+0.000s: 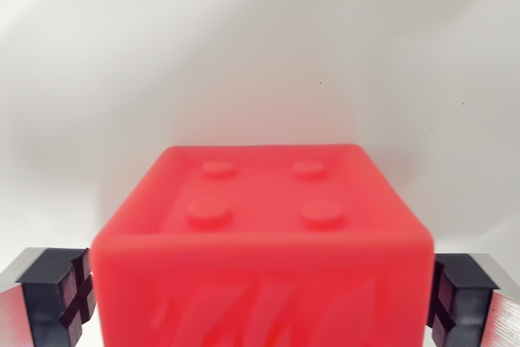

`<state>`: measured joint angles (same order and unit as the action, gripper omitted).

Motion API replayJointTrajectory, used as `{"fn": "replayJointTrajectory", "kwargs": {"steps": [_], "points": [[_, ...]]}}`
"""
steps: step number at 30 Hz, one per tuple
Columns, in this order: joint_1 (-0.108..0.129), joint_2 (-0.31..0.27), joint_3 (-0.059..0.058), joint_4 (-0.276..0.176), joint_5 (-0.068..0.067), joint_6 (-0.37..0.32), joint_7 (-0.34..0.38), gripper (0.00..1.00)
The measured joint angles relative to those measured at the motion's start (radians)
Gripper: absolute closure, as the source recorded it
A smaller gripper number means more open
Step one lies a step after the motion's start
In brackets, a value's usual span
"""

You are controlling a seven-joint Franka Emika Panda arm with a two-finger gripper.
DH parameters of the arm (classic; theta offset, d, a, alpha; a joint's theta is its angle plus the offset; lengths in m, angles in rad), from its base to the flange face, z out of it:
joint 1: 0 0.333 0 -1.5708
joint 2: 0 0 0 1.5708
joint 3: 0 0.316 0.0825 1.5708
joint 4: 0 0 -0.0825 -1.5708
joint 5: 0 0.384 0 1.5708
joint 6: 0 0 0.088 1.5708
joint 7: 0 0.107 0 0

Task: Destack cube

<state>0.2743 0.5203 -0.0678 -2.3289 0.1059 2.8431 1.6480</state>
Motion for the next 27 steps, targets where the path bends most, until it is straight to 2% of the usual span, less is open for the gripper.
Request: {"fn": "replayJointTrajectory", "kwargs": {"steps": [8, 13, 22, 27], "points": [[0.001, -0.005, -0.001, -0.001, 0.000, -0.002, 0.000, 0.00], [0.003, -0.028, -0.004, -0.007, 0.000, -0.017, 0.000, 0.00], [0.015, -0.085, -0.017, -0.022, -0.003, -0.059, 0.004, 0.00], [0.022, -0.131, -0.027, -0.032, -0.011, -0.094, 0.009, 0.00]]}}
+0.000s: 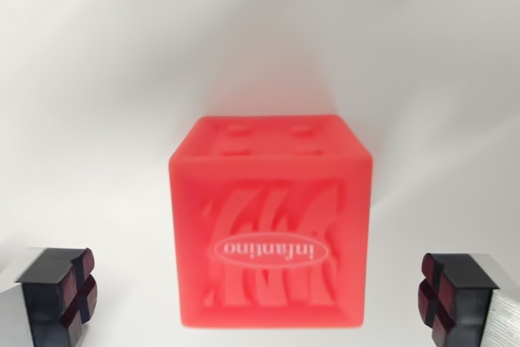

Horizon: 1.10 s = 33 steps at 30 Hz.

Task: Destack cube

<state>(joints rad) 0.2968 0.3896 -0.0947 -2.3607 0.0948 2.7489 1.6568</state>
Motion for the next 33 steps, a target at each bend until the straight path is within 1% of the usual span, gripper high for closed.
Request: {"fn": "replayJointTrajectory", "kwargs": {"steps": [6, 10, 15, 24, 33], "points": [[0.006, -0.047, -0.008, -0.008, -0.010, -0.038, 0.007, 0.00], [0.010, -0.092, -0.015, -0.014, -0.022, -0.076, 0.014, 0.00], [0.014, -0.141, -0.021, -0.016, -0.035, -0.121, 0.024, 0.00], [0.014, -0.234, -0.024, -0.016, -0.060, -0.213, 0.041, 0.00], [0.014, -0.312, -0.025, -0.002, -0.076, -0.305, 0.053, 0.00]]}}
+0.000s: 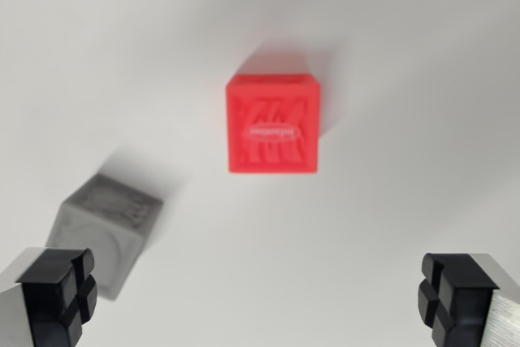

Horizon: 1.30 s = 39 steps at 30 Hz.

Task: Destack cube

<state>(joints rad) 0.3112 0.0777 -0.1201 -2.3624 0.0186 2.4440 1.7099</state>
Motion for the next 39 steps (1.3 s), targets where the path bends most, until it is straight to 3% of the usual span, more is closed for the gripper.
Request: {"fn": "replayJointTrajectory", "kwargs": {"steps": [24, 39], "points": [[0.000, -0.145, 0.000, 0.084, -0.023, -0.227, 0.018, 0.00], [0.000, -0.178, 0.000, 0.122, -0.026, -0.300, 0.021, 0.00]]}}
